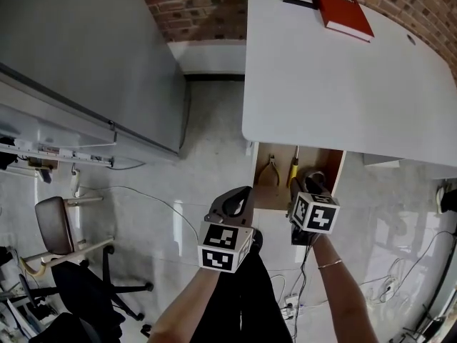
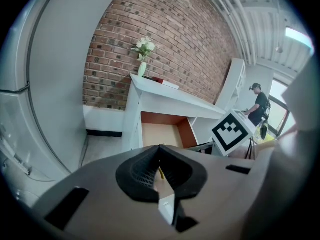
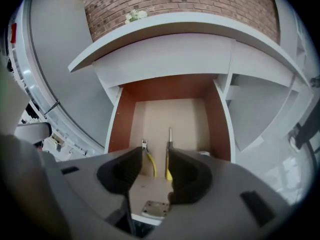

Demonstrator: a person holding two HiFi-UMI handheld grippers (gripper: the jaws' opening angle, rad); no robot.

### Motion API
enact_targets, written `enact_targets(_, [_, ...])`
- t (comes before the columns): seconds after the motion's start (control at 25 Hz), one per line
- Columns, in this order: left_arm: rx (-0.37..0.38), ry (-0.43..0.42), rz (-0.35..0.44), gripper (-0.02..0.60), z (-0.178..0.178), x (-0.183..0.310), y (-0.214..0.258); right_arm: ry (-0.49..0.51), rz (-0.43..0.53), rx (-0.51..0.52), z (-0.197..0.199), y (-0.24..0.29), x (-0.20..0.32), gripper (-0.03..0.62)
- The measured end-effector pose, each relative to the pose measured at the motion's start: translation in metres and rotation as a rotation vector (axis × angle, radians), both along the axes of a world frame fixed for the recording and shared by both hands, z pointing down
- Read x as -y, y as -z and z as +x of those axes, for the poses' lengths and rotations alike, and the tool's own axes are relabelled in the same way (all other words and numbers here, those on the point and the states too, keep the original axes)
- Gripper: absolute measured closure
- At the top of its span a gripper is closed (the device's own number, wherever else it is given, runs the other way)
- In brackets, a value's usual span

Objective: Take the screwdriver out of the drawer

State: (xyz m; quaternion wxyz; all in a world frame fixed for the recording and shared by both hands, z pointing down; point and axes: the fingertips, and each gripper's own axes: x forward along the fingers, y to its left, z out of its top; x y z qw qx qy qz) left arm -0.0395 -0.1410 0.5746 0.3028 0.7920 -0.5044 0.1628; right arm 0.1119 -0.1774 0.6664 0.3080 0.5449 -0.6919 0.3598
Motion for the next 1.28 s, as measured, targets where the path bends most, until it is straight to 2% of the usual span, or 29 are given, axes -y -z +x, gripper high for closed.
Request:
enact_targets(0.4, [-0.018,0.045,-0.025,0.589,-0.013,-0.001,-0.016,0.002,-0.026,-0.061,0.001,-0.031,0.029,0.43])
enact_targets(0.76, [-0.008,0.057,-0.027,0.589,-0.018,0.004,-0.024,0.054,-0.064,-0.127,0.002,-0.062,0.037,0.43])
enact_targets(1.28, [-0.008,0.09,-0.059,0.589,-0.025,0.008,-0.035,-0.011,-0.145,-0.107,0.011,-0.091,0.056,0.43])
